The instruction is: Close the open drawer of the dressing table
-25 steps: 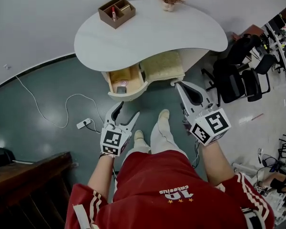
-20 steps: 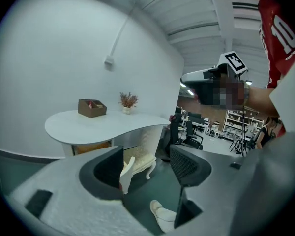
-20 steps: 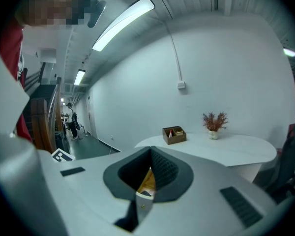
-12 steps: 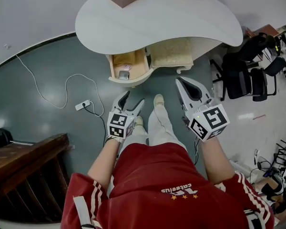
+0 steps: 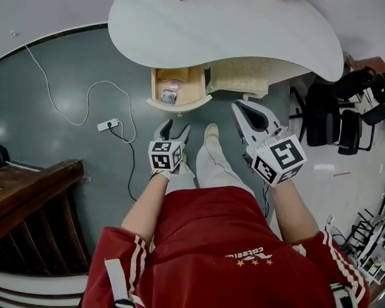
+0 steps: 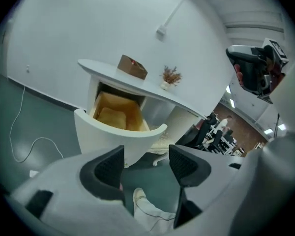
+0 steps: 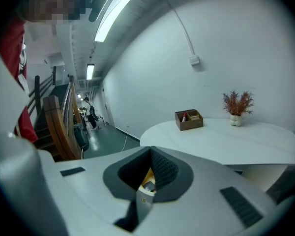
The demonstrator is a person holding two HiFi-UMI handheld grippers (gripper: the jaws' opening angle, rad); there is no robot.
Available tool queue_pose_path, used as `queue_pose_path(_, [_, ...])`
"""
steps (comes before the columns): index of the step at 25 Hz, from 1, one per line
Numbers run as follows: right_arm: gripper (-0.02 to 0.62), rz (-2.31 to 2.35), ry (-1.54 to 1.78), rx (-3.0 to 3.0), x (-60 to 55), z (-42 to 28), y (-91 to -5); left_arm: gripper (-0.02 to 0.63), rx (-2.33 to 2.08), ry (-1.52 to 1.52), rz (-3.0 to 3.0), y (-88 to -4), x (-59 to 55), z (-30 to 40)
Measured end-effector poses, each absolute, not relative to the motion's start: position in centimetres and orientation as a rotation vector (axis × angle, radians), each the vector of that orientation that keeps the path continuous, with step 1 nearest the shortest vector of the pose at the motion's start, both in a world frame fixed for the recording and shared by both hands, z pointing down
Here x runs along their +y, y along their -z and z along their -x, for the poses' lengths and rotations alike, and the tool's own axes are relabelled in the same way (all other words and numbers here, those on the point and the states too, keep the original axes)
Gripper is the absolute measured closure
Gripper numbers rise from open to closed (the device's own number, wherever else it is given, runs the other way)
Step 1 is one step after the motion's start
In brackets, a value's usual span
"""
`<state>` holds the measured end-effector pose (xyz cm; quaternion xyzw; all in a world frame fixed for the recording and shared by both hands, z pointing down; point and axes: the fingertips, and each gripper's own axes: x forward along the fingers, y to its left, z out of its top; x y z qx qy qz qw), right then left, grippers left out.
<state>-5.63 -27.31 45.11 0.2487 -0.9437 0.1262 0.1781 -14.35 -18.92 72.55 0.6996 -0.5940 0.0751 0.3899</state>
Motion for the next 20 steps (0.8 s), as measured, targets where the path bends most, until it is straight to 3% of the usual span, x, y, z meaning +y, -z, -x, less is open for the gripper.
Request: queue_pose_path(20, [0.591, -0.606, -0.421, -2.545, -31.2, 2.9, -53.7, 0.377, -1.558, -0.385, -1.495, -85.1, -21.4, 14.9])
